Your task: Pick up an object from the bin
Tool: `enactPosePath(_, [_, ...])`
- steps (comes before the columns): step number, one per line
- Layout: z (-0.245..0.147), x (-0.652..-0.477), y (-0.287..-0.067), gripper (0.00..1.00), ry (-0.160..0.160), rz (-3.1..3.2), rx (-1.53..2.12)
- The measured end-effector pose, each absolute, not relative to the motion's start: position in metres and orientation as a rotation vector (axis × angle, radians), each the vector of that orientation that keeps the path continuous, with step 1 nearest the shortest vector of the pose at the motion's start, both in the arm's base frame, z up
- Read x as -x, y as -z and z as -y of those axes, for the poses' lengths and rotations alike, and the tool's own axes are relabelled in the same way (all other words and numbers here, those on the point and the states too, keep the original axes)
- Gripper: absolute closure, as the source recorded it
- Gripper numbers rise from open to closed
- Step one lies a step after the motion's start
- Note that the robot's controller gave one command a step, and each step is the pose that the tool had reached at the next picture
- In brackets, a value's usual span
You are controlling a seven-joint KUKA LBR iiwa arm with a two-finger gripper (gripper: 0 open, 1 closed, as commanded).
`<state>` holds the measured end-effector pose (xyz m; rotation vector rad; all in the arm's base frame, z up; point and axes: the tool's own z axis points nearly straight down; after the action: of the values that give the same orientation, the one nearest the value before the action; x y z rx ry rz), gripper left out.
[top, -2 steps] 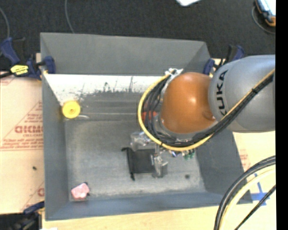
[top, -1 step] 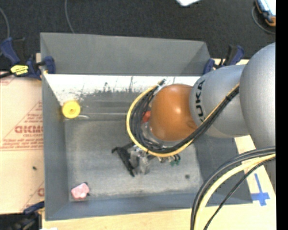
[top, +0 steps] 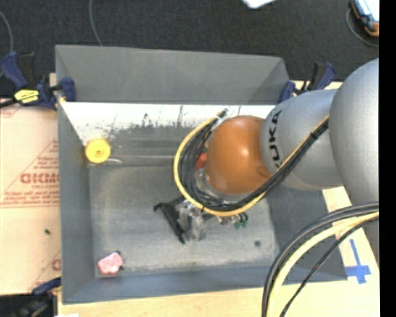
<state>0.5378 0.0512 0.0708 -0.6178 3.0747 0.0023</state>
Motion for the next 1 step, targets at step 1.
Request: enactPosePath(1, [-0.049, -0.534, -0.0707, 1.0, -0.002, -3.071, 0.644])
